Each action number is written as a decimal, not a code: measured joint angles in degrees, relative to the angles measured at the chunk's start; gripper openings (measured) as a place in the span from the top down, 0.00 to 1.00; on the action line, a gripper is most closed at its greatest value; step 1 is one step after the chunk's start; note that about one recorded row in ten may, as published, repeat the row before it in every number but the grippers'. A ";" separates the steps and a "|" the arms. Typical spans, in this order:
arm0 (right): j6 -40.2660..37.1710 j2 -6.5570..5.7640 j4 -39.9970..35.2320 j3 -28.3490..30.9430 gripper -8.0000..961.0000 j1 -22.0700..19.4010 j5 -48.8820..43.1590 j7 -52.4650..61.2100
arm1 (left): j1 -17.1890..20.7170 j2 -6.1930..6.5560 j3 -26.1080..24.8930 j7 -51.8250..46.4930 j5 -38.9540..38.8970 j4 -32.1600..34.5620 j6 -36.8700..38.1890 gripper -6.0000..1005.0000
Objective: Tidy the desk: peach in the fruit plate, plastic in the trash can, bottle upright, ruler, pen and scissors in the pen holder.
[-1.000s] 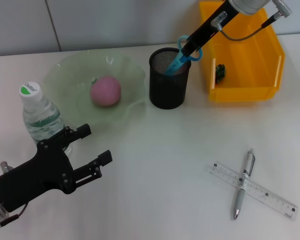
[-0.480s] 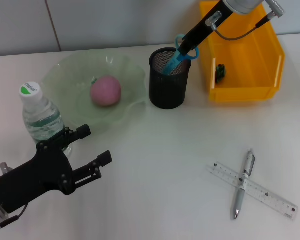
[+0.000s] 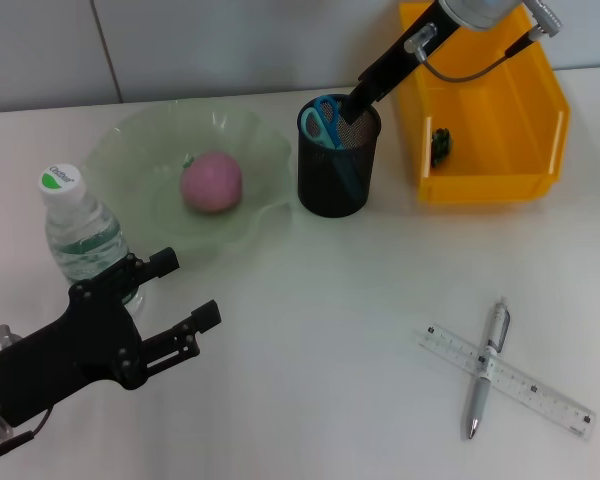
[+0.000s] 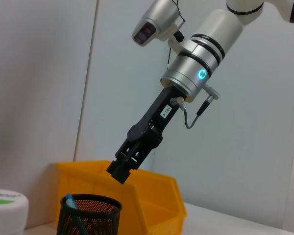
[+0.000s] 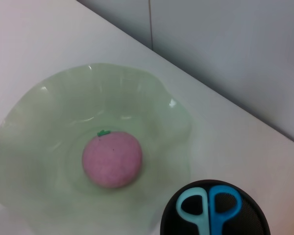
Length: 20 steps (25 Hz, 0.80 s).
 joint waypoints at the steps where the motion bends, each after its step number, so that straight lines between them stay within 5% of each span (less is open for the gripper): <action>1: 0.00 0.00 0.00 0.00 0.71 0.00 0.00 0.00 | 0.00 0.00 0.00 0.00 0.00 0.00 0.00 0.19; 10: -0.06 0.56 -1.40 0.00 0.25 -0.37 0.00 -0.06 | 0.03 0.13 0.25 -0.02 0.01 0.00 0.15 0.19; 16: -0.65 0.76 -2.30 0.00 0.21 -0.78 0.40 -0.27 | -0.03 0.24 0.38 -0.02 0.28 0.00 0.55 0.19; 20: -5.60 3.09 -11.16 0.14 0.21 -3.72 0.97 -0.37 | -0.73 0.68 1.88 -0.29 2.63 0.57 2.22 0.19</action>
